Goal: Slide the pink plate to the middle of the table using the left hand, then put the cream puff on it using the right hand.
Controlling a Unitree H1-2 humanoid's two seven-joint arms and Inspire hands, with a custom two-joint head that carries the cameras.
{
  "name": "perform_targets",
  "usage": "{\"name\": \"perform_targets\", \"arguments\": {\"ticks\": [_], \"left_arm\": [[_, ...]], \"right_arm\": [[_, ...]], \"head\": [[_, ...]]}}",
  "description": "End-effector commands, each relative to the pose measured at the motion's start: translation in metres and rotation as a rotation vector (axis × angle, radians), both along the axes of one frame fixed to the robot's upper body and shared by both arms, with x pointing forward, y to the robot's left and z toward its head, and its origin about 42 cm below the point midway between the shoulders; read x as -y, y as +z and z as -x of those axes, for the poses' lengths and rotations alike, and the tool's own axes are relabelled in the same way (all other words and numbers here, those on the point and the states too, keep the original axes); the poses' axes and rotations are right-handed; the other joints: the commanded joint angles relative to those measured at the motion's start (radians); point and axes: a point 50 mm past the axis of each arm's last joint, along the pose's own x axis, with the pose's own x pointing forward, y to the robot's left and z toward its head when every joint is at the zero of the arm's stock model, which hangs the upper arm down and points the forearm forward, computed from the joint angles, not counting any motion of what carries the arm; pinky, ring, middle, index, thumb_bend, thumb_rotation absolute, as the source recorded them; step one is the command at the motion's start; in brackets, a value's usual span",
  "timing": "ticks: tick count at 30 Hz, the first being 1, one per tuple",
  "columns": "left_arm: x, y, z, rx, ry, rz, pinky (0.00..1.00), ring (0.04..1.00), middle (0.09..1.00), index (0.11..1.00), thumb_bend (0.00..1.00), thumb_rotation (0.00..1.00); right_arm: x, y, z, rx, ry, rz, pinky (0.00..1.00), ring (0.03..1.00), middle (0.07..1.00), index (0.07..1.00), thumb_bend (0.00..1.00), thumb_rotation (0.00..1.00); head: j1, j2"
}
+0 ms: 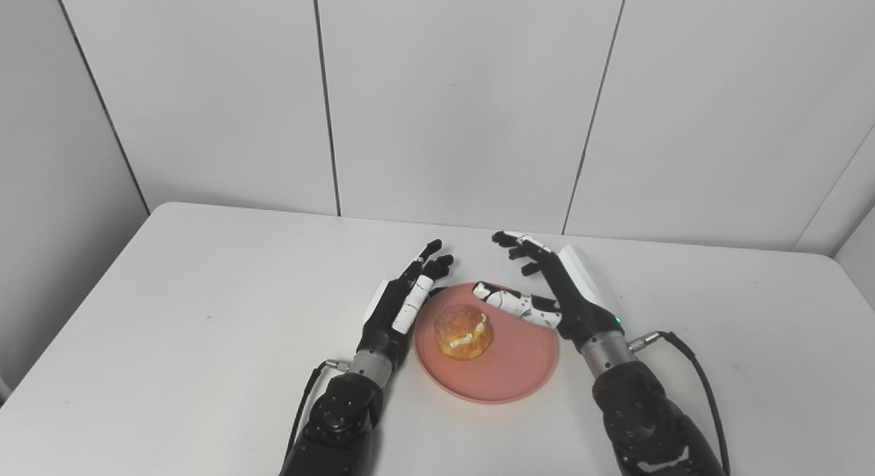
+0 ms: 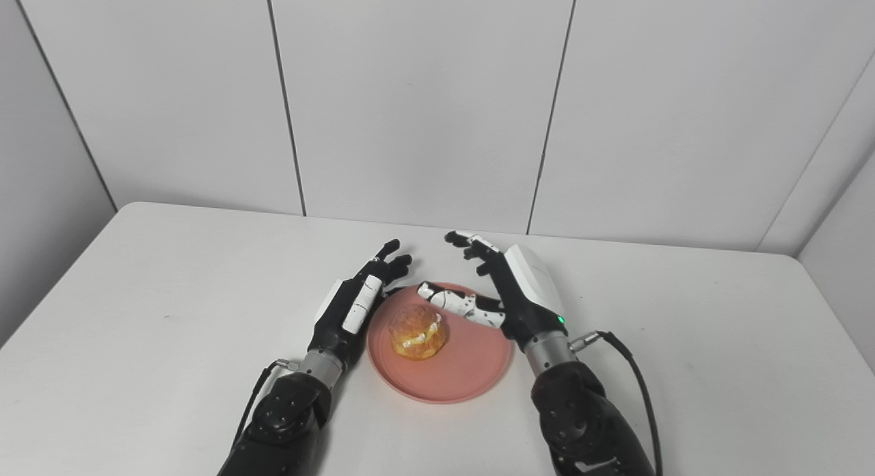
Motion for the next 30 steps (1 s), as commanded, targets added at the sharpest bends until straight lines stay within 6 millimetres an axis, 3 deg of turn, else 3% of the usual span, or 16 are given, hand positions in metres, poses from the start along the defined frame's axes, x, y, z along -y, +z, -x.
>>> {"name": "perform_targets", "arguments": {"ticks": [1,2,9,15,18,23,26,30], "left_arm": [[0.0,-0.025,0.014,-0.086,-0.009,0.006,0.79,0.903,0.885,0.906,0.88,0.89],[0.0,-0.025,0.014,-0.087,-0.009,0.006,0.79,0.903,0.886,0.907,0.88,0.89],[-0.001,-0.026,0.013,-0.086,-0.008,0.005,0.79,0.898,0.884,0.903,0.87,0.89],[-0.001,-0.024,0.015,-0.05,0.051,0.025,0.8,0.906,0.892,0.903,0.9,0.88],[0.0,-0.023,0.017,0.002,0.119,0.027,0.8,0.9,0.893,0.893,0.88,0.88],[0.004,-0.025,0.021,0.077,0.212,0.007,0.98,0.986,0.963,0.963,0.84,0.96],[0.006,-0.025,0.022,0.099,0.244,-0.022,1.0,0.999,0.995,0.993,0.85,1.0],[0.006,-0.027,0.023,0.102,0.271,-0.034,1.0,1.0,1.0,1.0,0.82,0.99]], "right_arm": [[0.004,0.011,-0.001,0.081,0.012,-0.15,0.82,0.862,0.858,0.839,0.93,0.87],[0.006,0.008,-0.001,0.073,0.013,-0.222,0.81,0.86,0.865,0.86,0.94,0.92],[0.013,-0.007,-0.006,0.047,0.023,-0.559,0.75,0.791,0.817,0.866,0.96,0.95],[0.016,-0.036,-0.005,-0.021,-0.067,-0.75,0.84,0.852,0.863,0.895,1.0,0.96],[0.017,-0.048,-0.004,-0.041,-0.097,-0.776,0.86,0.867,0.872,0.896,0.99,0.99],[0.015,-0.065,-0.002,-0.097,-0.111,-0.793,0.94,0.902,0.882,0.886,0.96,1.0],[0.013,-0.072,-0.001,-0.131,-0.118,-0.752,0.99,0.978,0.917,0.912,0.96,1.0],[0.012,-0.082,0.001,-0.128,-0.137,-0.614,1.0,0.999,0.933,0.925,0.91,1.0]], "head": [[0.0,0.001],[-0.001,0.002],[-0.006,0.001],[-0.008,0.004],[-0.013,0.006],[-0.016,0.006],[-0.018,0.006],[-0.021,0.007]]}}
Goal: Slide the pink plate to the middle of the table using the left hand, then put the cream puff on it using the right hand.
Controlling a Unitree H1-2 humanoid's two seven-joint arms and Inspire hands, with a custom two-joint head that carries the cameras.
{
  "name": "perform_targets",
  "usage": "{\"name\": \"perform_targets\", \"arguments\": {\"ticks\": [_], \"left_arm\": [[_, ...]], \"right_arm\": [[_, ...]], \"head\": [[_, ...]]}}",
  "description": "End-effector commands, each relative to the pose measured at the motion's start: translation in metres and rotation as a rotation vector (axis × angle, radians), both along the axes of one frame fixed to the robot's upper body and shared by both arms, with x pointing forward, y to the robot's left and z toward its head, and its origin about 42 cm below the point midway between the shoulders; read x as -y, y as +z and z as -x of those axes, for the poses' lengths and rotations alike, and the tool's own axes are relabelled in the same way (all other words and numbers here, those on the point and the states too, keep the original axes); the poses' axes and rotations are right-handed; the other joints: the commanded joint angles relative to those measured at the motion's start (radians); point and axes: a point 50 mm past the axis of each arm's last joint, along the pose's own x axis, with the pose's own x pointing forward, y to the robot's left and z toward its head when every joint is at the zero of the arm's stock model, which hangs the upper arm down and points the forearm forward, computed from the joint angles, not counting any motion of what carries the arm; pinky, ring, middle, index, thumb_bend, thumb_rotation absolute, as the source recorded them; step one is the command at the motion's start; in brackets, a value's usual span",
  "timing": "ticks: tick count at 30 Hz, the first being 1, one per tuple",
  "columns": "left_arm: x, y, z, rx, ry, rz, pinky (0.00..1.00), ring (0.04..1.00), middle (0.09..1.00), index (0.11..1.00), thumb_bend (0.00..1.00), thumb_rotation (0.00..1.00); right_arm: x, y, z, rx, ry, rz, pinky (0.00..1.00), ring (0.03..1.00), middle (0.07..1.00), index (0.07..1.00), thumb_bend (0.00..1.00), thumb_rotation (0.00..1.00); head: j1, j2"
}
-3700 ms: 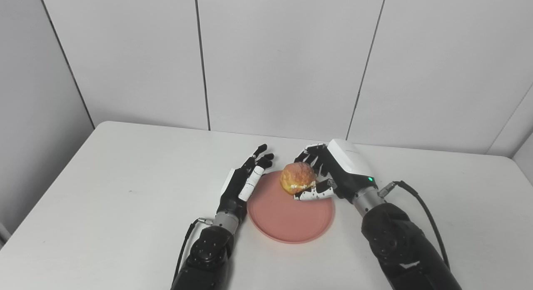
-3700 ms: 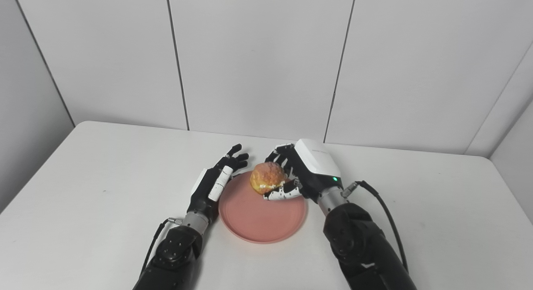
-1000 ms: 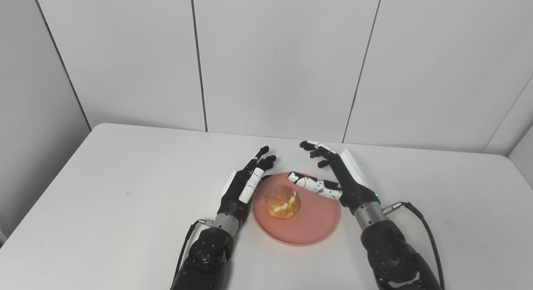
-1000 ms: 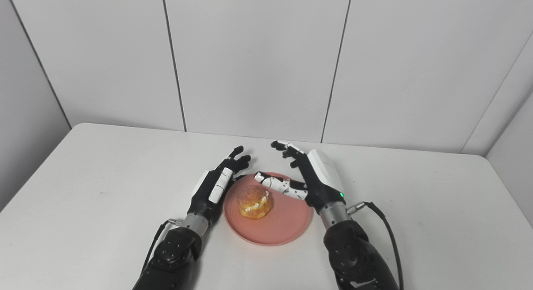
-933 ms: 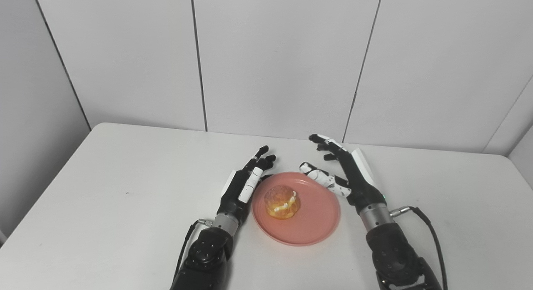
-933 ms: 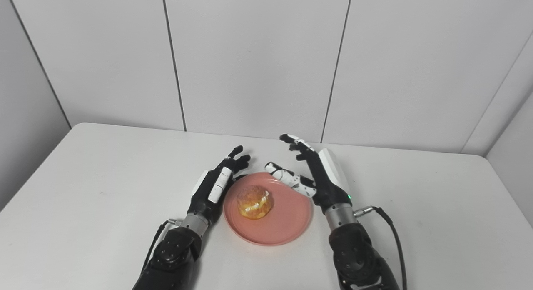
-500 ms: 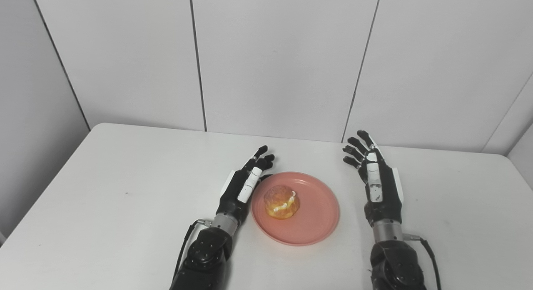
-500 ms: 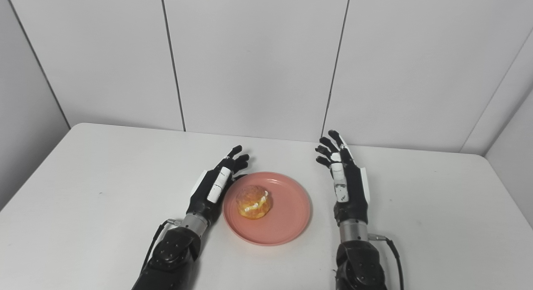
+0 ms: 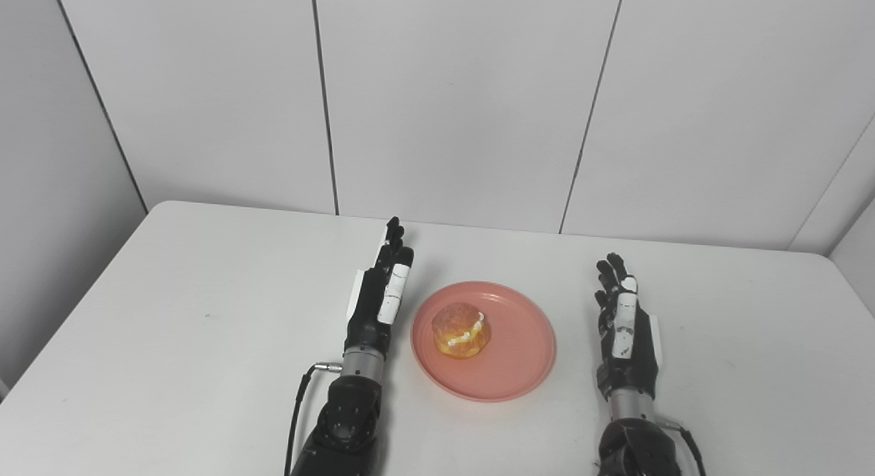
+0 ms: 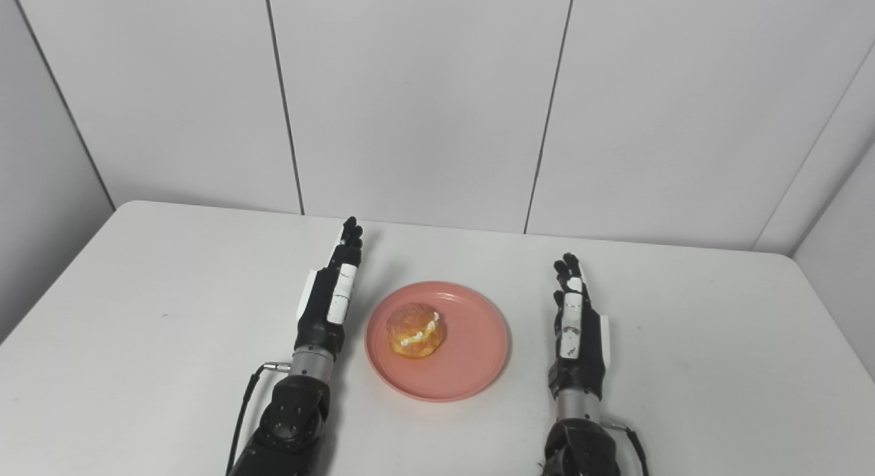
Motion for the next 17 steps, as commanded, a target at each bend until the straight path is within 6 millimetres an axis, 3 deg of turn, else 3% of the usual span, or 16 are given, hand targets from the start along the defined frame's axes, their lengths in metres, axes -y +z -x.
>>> {"name": "perform_targets", "arguments": {"ticks": [1,7,17], "left_arm": [[0.004,-0.032,0.018,-0.072,0.025,0.003,1.0,1.0,1.0,1.0,0.8,0.98],[0.003,-0.033,0.017,-0.096,0.037,0.004,1.0,1.0,1.0,1.0,0.79,0.97],[-0.001,-0.033,0.017,-0.118,0.038,-0.025,1.0,1.0,1.0,1.0,0.77,0.99]], "right_arm": [[0.001,0.0,-0.001,0.052,-0.006,0.094,1.0,1.0,0.934,0.921,0.89,1.0],[0.002,-0.009,0.0,0.036,0.01,0.221,1.0,1.0,0.956,0.937,0.93,1.0],[0.0,-0.013,-0.003,-0.01,0.06,0.279,1.0,1.0,0.979,0.952,0.94,1.0]], "head": [[0.0,0.001],[-0.005,0.005],[-0.013,0.006]]}}
